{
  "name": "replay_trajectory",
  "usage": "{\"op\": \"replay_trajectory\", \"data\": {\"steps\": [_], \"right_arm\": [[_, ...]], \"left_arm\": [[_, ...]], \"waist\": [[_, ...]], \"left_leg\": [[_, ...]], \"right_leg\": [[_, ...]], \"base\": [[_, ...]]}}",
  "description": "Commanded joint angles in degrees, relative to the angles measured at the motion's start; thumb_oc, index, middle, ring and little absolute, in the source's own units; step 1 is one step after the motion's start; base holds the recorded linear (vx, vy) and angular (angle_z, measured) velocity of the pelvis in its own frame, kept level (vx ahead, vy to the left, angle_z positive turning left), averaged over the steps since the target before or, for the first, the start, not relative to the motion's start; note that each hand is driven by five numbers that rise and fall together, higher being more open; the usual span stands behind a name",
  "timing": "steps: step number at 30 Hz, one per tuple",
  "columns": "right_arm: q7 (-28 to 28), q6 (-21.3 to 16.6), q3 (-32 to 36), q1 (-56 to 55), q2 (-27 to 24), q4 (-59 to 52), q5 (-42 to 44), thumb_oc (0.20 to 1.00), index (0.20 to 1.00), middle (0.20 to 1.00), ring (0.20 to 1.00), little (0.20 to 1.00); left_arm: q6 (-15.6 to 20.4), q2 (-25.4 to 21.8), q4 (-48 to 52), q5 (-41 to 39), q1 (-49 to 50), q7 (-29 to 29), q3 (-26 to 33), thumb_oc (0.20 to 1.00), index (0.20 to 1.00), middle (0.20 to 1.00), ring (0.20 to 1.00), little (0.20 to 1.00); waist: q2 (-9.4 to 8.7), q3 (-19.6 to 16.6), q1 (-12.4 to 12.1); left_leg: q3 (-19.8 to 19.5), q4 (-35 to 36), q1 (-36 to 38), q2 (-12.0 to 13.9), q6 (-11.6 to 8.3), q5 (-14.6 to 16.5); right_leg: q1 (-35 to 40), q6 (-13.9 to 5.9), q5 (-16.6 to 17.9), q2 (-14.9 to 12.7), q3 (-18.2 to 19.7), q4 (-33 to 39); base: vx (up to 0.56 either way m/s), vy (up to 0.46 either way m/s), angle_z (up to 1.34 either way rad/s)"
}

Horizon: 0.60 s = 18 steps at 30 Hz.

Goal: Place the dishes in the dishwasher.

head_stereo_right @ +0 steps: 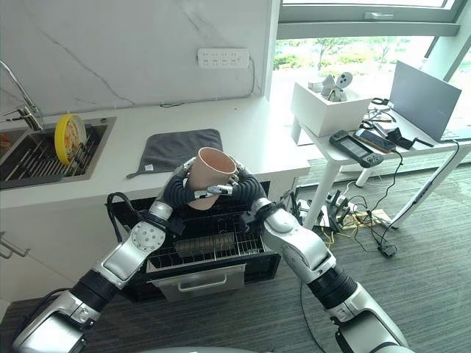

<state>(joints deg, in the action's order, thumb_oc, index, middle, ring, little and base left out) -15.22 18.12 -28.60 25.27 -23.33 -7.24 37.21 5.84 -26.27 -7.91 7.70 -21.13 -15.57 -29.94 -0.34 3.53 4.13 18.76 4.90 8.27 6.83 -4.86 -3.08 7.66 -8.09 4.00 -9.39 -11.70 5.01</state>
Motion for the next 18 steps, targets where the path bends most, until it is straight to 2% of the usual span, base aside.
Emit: {"op": "replay_trajectory", "data": {"steps": [1, 9, 18], "right_arm": [[-1.62, -5.97, 0.10, 9.07, 5.28, -2.96, -0.34, 1.000, 1.000, 1.000, 1.000, 1.000], [-5.21, -6.83, -1.10, 10.95, 7.36, -0.50, -0.34, 1.000, 1.000, 1.000, 1.000, 1.000], [-6.26, -6.82, -1.74, 12.92, 9.51, 2.70, 1.22, 1.000, 1.000, 1.000, 1.000, 1.000]], "left_arm": [[3.44, 0.35, -3.26, 3.14, -7.88, -0.03, -4.81, 0.200, 0.200, 0.200, 0.200, 0.200], [4.72, 0.91, -3.33, 3.71, -8.95, -0.24, -6.74, 0.200, 0.200, 0.200, 0.200, 0.200], [5.11, 1.47, -2.15, 3.94, -10.48, 0.15, -8.28, 0.200, 0.200, 0.200, 0.200, 0.200]], "waist": [[-1.10, -0.12, -0.72], [-1.01, -0.19, -1.08], [-1.10, -0.17, -1.63]], "left_leg": [[-2.38, 0.10, 2.88, 4.97, -1.80, 3.56], [-2.54, 0.10, 2.99, 4.94, -1.71, 3.68], [-3.10, 0.10, 2.89, 4.93, -1.69, 3.71]], "right_leg": [[0.81, -3.99, -1.01, -4.16, 0.18, -0.01], [0.99, -3.91, -1.12, -4.19, 0.08, -0.01], [1.22, -3.83, -1.24, -4.27, -0.30, -0.01]], "base": [[0.01, 0.008, -0.05], [0.00, 0.002, -0.01], [0.00, 0.000, 0.00]]}}
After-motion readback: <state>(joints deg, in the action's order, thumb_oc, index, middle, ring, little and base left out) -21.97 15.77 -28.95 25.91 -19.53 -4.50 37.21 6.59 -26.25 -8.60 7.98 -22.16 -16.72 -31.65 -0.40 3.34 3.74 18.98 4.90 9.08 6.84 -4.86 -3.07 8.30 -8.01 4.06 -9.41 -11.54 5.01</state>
